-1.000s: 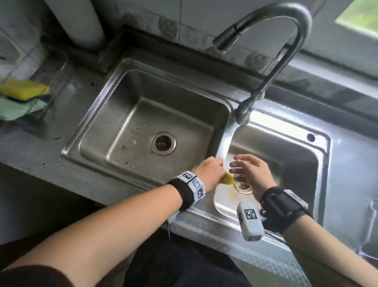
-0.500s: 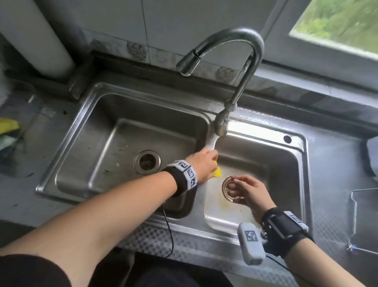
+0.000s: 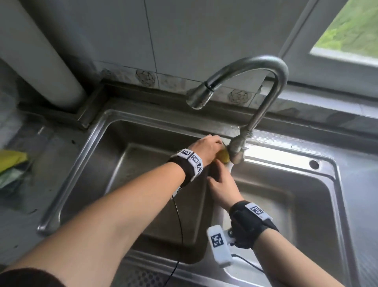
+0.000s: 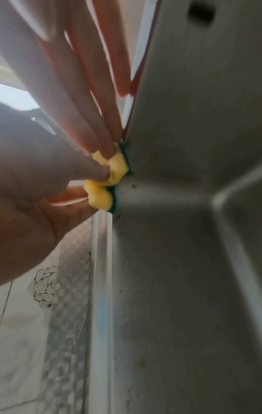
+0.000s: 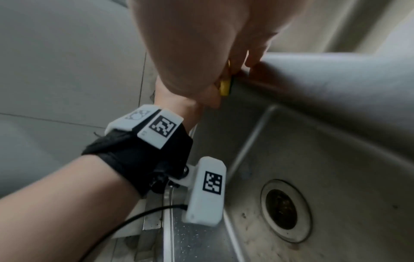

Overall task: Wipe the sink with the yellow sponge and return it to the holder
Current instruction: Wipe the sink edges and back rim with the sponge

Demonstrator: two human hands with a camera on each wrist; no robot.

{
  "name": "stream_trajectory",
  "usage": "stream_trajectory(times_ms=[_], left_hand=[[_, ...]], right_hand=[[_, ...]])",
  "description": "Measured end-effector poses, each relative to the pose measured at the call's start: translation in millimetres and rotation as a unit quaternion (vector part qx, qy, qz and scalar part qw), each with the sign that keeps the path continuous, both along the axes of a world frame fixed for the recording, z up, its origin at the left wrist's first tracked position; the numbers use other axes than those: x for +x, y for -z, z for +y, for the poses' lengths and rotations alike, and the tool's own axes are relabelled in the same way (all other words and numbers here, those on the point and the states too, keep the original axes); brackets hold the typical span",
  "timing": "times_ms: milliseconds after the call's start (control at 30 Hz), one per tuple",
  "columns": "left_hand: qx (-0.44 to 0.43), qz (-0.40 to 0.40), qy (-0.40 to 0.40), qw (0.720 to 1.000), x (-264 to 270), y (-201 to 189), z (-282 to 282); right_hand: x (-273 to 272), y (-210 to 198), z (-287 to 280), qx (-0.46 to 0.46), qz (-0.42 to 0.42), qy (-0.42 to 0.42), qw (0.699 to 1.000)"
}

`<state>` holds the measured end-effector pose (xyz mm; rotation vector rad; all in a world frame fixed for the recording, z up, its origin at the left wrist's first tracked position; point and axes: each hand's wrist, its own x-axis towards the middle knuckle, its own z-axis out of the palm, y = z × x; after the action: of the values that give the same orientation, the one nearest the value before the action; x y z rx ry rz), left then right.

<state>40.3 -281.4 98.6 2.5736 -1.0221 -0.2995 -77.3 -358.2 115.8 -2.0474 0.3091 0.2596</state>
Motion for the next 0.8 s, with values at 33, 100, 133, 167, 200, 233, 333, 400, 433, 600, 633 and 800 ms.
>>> stream_trajectory(times_ms=[33,100,133,167,200,233,333,400,433,600,633,800], left_hand=[[-0.009,-0.008,0.002,1.0,7,-1,1],[-0.018,-0.027,0.016,0.999,26,-1,2],[-0.016,-0.019,0.017,1.0,33,-1,3],[-0.005,-0.026,0.023,0.999,40,1,6],[0.004,-0.045,0.033,0.998,44,3,10],[0.005,-0.059,0.037,0.998,50,8,15],[-0.031,-0.104,0.023,0.994,58,5,31],[0.011,-0.162,-0.012,0.987,69,-1,48],[0.014,-0.164,-0.035,0.986,75,1,59],[0.022,-0.105,-0.144,0.984,107,11,142],[0.044,-0.091,-0.171,0.98,113,12,162],[0.067,-0.105,-0.305,0.944,135,23,243]], right_hand=[[8,1,4,0.023,-0.01,0.012,1.0],[31,9,12,0.056,-0.031,0.045,0.997],[42,12,15,0.065,-0.04,0.056,0.996],[51,14,19,0.071,-0.043,0.066,0.994],[59,15,22,0.077,-0.044,0.071,0.993],[67,16,27,0.079,-0.043,0.075,0.993],[85,20,36,0.047,-0.061,0.084,0.993],[100,22,44,0.009,-0.068,0.088,0.994],[105,20,47,-0.011,-0.062,0.084,0.994],[143,15,91,-0.005,-0.047,-0.009,0.999],[147,16,103,0.008,-0.04,-0.019,0.999],[135,22,130,0.036,-0.056,-0.021,0.998]])
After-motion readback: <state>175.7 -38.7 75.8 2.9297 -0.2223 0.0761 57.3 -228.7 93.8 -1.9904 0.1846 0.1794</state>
